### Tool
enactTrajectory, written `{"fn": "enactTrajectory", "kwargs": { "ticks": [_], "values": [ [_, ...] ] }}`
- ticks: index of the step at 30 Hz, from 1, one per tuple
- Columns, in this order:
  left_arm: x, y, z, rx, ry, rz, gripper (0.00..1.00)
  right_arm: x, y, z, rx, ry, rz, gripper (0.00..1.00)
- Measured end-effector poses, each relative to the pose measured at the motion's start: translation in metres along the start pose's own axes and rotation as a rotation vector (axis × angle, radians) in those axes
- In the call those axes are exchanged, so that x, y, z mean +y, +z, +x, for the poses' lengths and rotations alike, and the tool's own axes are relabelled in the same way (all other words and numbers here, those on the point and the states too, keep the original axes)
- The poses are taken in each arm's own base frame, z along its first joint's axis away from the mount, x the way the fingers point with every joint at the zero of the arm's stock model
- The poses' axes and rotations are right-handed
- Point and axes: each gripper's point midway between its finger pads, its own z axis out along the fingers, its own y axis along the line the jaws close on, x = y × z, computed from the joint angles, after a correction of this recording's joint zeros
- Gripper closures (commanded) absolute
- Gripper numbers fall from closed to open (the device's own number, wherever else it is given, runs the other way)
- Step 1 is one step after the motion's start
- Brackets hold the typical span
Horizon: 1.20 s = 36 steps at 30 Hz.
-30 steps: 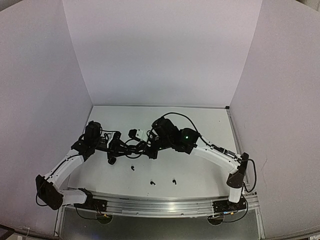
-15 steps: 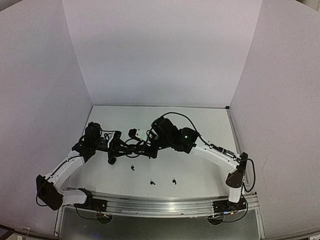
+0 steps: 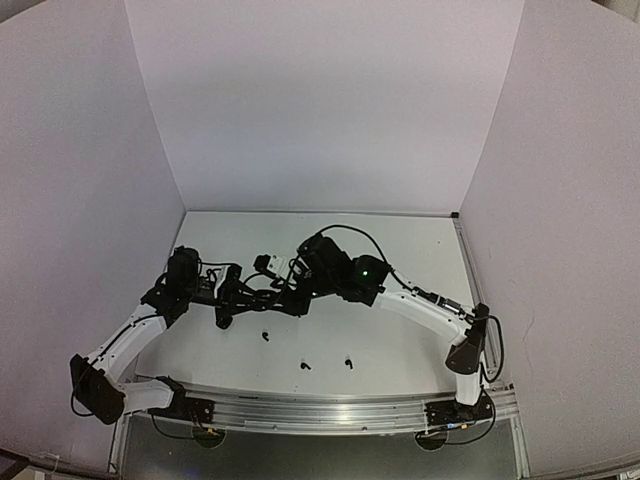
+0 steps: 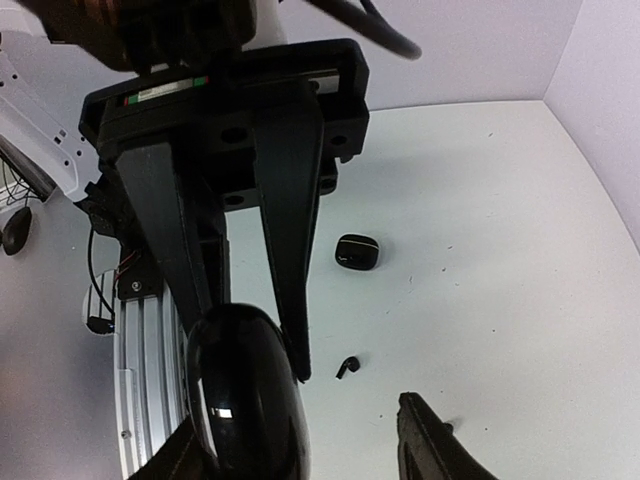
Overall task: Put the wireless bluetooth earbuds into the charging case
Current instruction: Open the charging case.
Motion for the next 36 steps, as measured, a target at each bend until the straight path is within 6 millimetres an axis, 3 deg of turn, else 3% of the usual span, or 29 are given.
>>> {"fn": "enactTrajectory", "kwargs": {
  "ticks": [26, 36],
  "values": [
    [-0.001, -0.003, 0.026, 0.099, 0.139, -0.027, 1.00, -0.011, 0.001, -0.008, -0.028, 0.078, -0.015, 0.48],
    [-0.003, -0.004, 0.020, 0.079, 0.146, -0.045, 1.00, -0.022, 0.006, -0.009, -0.045, 0.115, -0.008, 0.50]
  ]
}}
